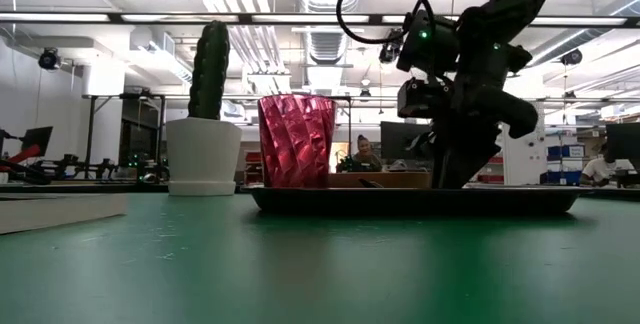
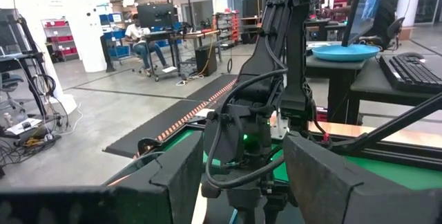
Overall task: Pick and place plate/cup/fork/spoon on tray
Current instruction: Put the pink fork on the black serving tray to the left of the blue spoon, then return to Home Position
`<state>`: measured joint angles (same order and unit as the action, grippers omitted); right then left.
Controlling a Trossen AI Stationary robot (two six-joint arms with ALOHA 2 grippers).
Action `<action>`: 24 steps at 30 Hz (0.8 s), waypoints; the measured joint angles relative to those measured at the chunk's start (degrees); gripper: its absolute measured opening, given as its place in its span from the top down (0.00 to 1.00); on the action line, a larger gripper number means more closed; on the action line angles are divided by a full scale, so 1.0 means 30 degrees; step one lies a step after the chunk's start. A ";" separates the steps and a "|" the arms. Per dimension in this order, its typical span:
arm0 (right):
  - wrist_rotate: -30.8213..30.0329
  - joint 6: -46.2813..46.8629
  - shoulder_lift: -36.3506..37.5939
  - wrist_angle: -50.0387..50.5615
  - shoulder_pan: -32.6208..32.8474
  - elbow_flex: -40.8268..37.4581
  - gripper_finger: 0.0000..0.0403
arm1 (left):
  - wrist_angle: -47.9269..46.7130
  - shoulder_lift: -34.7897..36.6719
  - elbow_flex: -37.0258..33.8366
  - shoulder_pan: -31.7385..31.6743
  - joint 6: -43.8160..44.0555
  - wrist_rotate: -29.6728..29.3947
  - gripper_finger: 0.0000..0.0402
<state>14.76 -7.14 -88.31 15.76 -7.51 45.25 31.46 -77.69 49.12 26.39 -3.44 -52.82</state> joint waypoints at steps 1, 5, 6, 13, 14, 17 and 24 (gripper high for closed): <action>-0.0103 0.0017 0.0018 0.0217 -0.0008 0.0123 0.73 | 0.0000 0.0000 0.0000 0.0000 0.0000 0.0007 0.55; -0.0153 0.0537 0.0504 0.1432 -0.0015 0.0883 0.70 | 0.0000 -0.0007 0.0000 0.0000 0.0007 0.0007 0.55; -0.0148 0.0715 0.0662 0.1831 -0.0015 0.1108 0.70 | -0.0019 -0.0007 0.0000 0.0000 0.0007 0.0007 0.55; -0.0198 0.1827 0.3053 0.2601 0.0676 0.1022 0.72 | -0.1673 0.0224 -0.0007 0.0245 -0.0073 0.0015 0.55; -0.0438 0.1990 0.3543 0.2408 0.0947 0.0756 0.72 | -0.2589 0.0452 -0.0007 0.0388 -0.0109 0.0022 0.55; -0.1348 0.2196 0.5199 0.0303 0.1837 -0.0609 0.73 | -0.6289 0.1663 -0.0007 0.0991 0.0003 0.0017 0.56; -0.1847 0.0503 0.9213 -1.0014 0.2620 -0.6254 0.79 | -1.3407 0.5842 -0.4586 0.2845 0.2597 0.0521 0.79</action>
<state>9.22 -5.63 -60.67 -14.28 0.35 26.49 -8.76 -60.16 35.37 34.93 4.35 -51.25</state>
